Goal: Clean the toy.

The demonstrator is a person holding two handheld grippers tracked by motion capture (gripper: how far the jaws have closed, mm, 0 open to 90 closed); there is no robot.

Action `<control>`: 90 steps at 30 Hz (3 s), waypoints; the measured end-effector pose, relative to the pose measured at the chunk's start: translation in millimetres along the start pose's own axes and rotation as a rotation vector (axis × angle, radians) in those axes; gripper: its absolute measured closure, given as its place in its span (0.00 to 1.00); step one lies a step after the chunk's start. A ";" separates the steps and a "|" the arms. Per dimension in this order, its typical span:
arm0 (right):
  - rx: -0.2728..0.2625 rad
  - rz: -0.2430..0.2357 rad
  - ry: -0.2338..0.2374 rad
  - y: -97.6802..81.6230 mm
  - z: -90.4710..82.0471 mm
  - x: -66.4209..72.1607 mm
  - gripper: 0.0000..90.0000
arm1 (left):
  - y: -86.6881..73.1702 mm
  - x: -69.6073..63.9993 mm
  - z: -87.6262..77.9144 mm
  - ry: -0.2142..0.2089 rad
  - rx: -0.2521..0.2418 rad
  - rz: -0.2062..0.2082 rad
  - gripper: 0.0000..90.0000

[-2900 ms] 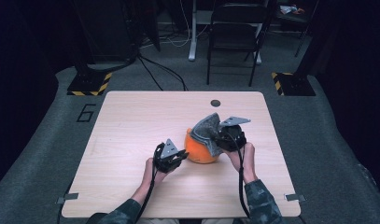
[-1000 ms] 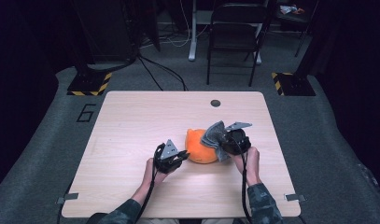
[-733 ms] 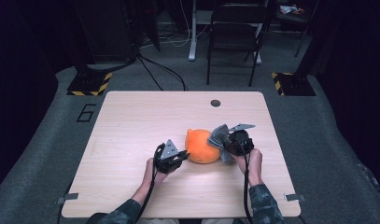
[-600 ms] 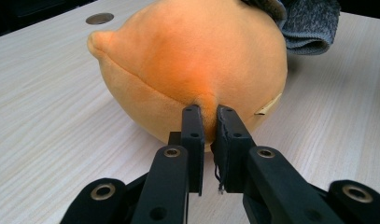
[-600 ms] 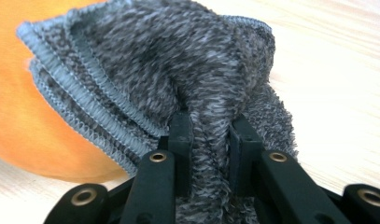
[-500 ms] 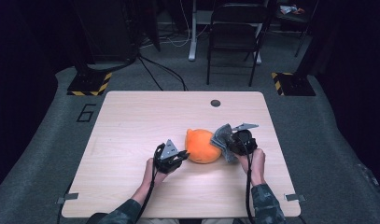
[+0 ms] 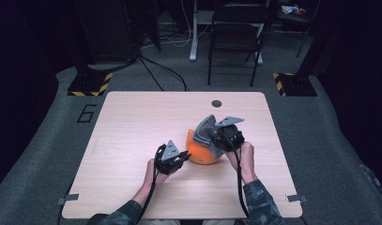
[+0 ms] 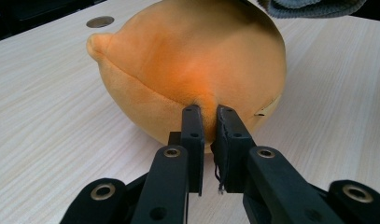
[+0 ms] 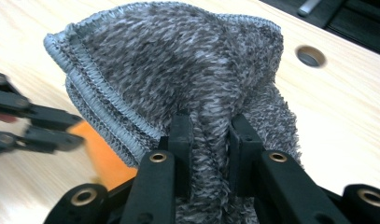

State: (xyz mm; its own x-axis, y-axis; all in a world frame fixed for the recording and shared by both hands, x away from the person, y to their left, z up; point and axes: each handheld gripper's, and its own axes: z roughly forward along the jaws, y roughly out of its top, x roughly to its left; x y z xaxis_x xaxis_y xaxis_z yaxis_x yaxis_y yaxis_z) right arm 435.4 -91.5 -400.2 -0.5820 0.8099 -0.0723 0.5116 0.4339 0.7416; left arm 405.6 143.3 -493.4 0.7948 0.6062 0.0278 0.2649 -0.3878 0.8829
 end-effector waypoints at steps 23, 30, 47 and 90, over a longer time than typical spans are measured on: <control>0.039 -0.064 0.049 4.7 24.9 20.7 0.82 | 0.0 -0.6 -0.2 0.001 -0.002 0.001 0.92; 0.043 -0.036 0.025 -1.0 19.4 8.1 0.82 | -0.3 0.2 -0.4 -0.002 -0.001 0.000 0.92; 0.079 0.064 -0.027 -30.9 14.2 -29.2 0.82 | -0.5 0.4 -0.2 -0.006 0.004 0.006 0.92; 0.009 0.117 -0.085 -27.2 -15.4 -45.1 0.83 | -1.1 2.4 -0.5 0.004 0.007 0.006 0.91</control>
State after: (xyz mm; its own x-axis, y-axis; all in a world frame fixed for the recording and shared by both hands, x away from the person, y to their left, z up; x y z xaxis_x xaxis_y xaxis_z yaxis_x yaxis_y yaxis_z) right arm 438.0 -145.9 -406.8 -0.4629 0.8854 -0.0425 0.5787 0.3382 0.7421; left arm 406.9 145.5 -494.1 0.7940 0.6070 0.0346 0.2645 -0.3962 0.8792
